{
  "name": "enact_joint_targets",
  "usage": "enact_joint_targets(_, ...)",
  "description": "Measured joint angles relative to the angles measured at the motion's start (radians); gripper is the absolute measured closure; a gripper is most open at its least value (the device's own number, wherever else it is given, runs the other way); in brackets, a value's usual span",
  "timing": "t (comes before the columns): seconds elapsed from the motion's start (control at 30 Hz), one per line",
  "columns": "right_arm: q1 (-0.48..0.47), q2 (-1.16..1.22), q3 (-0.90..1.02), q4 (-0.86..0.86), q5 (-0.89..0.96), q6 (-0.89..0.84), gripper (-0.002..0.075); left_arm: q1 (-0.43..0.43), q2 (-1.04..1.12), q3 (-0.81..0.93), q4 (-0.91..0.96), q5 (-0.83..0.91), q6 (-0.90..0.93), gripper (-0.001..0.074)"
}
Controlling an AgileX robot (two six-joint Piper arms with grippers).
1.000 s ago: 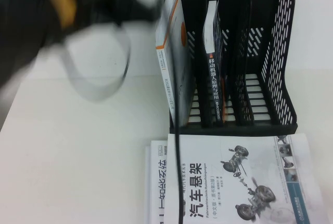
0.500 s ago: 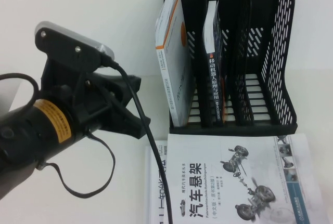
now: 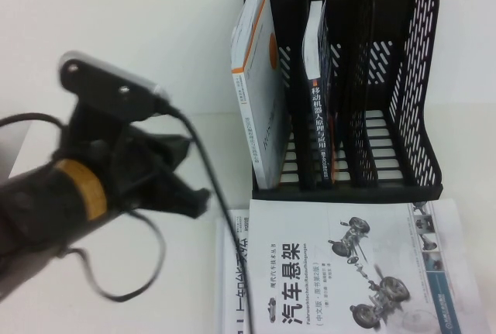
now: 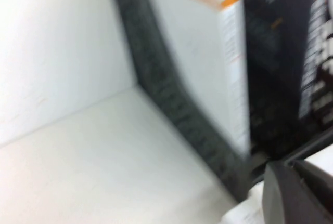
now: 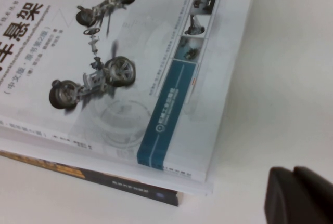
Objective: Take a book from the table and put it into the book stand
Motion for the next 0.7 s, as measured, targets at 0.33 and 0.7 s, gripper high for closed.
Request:
enact_joint_targets(0.33, 0.0, 0.0, 0.0, 0.008, -0.001, 0.0, 0.0729, 0.19, -0.442, 0.131, -0.002, 0.139, -0.002, 0.0737)
enact_joint_targets(0.7, 0.0, 0.0, 0.0, 0.009, -0.001, 0.0, 0.0729, 0.45, -0.996, 0.491, -0.125, 0.165, -0.001, 0.0737)
